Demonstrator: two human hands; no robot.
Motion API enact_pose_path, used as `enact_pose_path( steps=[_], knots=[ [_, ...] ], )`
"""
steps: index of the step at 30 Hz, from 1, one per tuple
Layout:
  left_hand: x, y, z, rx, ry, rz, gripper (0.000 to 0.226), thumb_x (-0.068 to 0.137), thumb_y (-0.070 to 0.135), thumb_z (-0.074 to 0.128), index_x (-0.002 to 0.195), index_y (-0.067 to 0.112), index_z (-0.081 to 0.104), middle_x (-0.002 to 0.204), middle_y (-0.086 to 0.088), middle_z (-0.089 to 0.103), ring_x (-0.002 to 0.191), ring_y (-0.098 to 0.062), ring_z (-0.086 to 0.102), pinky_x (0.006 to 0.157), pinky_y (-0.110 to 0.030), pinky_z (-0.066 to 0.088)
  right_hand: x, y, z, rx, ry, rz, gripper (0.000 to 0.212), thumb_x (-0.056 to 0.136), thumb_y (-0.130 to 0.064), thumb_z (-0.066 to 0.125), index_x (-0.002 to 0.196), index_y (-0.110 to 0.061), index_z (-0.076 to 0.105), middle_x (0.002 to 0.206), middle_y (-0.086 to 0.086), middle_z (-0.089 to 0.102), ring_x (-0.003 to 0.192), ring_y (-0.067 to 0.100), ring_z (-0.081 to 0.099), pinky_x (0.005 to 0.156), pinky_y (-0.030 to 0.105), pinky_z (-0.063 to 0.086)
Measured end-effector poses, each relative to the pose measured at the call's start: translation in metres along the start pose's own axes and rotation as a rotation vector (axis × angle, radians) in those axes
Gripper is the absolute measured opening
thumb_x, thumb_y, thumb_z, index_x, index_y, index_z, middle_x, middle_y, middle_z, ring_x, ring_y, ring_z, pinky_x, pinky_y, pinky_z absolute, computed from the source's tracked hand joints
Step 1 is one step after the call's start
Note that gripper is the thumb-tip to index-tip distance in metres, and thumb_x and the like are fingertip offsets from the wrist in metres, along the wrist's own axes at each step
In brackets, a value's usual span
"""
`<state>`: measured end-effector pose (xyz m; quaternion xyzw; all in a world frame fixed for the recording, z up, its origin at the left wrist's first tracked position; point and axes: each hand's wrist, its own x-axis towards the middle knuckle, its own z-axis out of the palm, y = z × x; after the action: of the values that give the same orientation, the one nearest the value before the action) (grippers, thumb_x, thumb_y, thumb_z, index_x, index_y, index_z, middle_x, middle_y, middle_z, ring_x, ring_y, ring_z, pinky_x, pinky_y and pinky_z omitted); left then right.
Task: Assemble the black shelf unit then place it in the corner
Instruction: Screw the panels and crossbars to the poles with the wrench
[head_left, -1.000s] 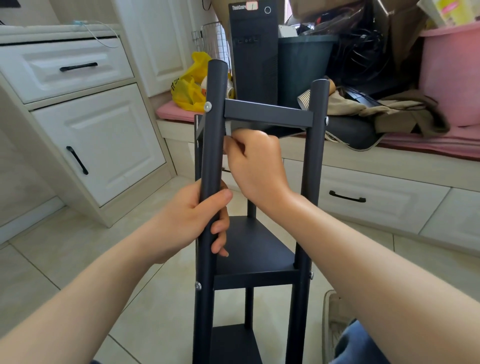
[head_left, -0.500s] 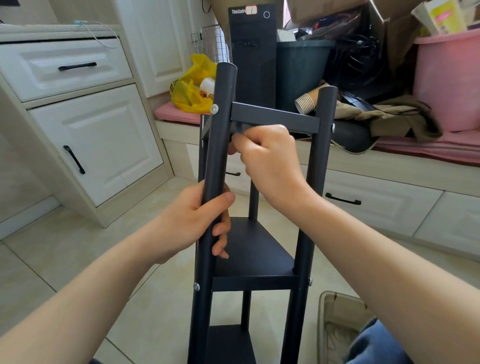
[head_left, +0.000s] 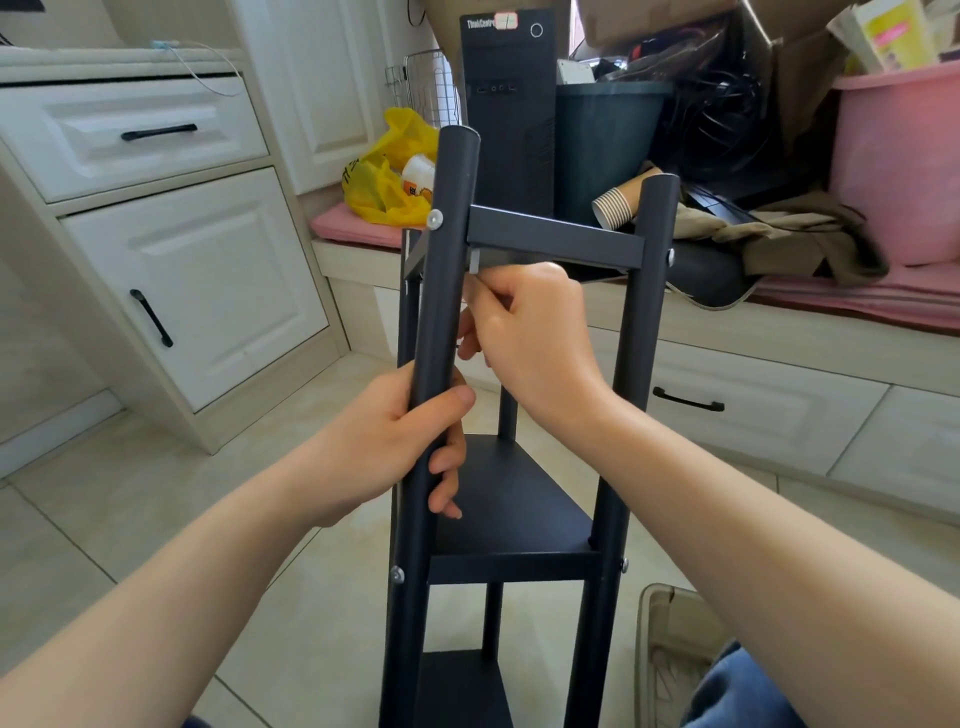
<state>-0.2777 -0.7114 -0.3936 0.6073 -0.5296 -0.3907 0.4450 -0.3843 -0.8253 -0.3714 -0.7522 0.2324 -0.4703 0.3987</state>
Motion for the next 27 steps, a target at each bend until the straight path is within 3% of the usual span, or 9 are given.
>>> enact_pose_path(
  steps=[3, 9, 13, 19, 23, 26, 27],
  knots=[
    [0.000, 0.001, 0.000, -0.004, -0.006, -0.003, 0.021, 0.107, 0.026, 0.047, 0.089, 0.015, 0.043, 0.055, -0.003, 0.044, 0.043, -0.024, 0.051, 0.059, -0.044, 0.060, 0.001, 0.004, 0.005, 0.025, 0.013, -0.018, 0.026, 0.100, -0.009, 0.054, 0.085, 0.000, 0.073, 0.070, 0.008, 0.069, 0.058, 0.015, 0.067, 0.052, 0.016, 0.049],
    [-0.002, 0.000, 0.000, 0.017, 0.008, -0.006, 0.033, 0.105, 0.030, 0.048, 0.079, 0.010, 0.042, 0.054, -0.002, 0.045, 0.044, -0.023, 0.051, 0.060, -0.047, 0.061, 0.005, 0.010, 0.016, -0.016, 0.092, -0.119, 0.028, 0.099, -0.008, 0.056, 0.075, 0.000, 0.069, 0.064, 0.002, 0.065, 0.058, 0.009, 0.063, 0.059, 0.021, 0.053],
    [-0.004, 0.003, -0.001, 0.023, -0.004, -0.007, 0.039, 0.097, 0.039, 0.051, 0.075, 0.008, 0.040, 0.053, -0.001, 0.046, 0.044, -0.022, 0.052, 0.060, -0.045, 0.061, 0.008, 0.009, 0.027, -0.039, 0.155, -0.155, 0.031, 0.096, -0.006, 0.059, 0.067, -0.017, 0.056, 0.059, -0.016, 0.051, 0.054, 0.000, 0.049, 0.058, 0.005, 0.034],
    [-0.004, 0.002, -0.006, 0.047, -0.009, -0.006, 0.036, 0.106, 0.026, 0.045, 0.075, 0.010, 0.041, 0.053, -0.001, 0.046, 0.046, -0.024, 0.052, 0.062, -0.046, 0.061, 0.013, 0.016, 0.035, -0.050, 0.201, -0.220, 0.024, 0.095, -0.004, 0.059, 0.072, -0.004, 0.066, 0.064, -0.008, 0.053, 0.055, -0.003, 0.044, 0.060, 0.004, 0.031],
    [-0.003, 0.001, -0.007, 0.045, -0.011, 0.008, 0.031, 0.106, 0.028, 0.046, 0.083, 0.009, 0.040, 0.056, -0.004, 0.045, 0.045, -0.024, 0.053, 0.061, -0.046, 0.061, 0.012, 0.016, 0.031, -0.094, 0.190, -0.229, 0.031, 0.094, -0.002, 0.059, 0.066, -0.015, 0.057, 0.057, -0.020, 0.044, 0.055, -0.002, 0.052, 0.057, 0.004, 0.034],
    [-0.001, 0.001, -0.007, 0.043, 0.012, 0.003, 0.028, 0.106, 0.027, 0.047, 0.086, 0.009, 0.042, 0.057, -0.003, 0.046, 0.046, -0.024, 0.054, 0.061, -0.047, 0.061, 0.008, 0.017, 0.026, -0.128, 0.125, -0.192, 0.035, 0.096, -0.005, 0.056, 0.063, -0.016, 0.053, 0.053, -0.013, 0.051, 0.053, 0.003, 0.057, 0.054, 0.012, 0.040],
    [-0.001, 0.001, -0.007, 0.046, 0.023, 0.001, 0.027, 0.106, 0.027, 0.047, 0.087, 0.009, 0.042, 0.057, -0.003, 0.046, 0.045, -0.024, 0.054, 0.061, -0.047, 0.061, 0.005, 0.018, 0.023, -0.141, 0.097, -0.175, 0.035, 0.097, -0.006, 0.055, 0.062, -0.014, 0.054, 0.054, -0.005, 0.055, 0.054, 0.008, 0.059, 0.055, 0.023, 0.046]
  ],
)
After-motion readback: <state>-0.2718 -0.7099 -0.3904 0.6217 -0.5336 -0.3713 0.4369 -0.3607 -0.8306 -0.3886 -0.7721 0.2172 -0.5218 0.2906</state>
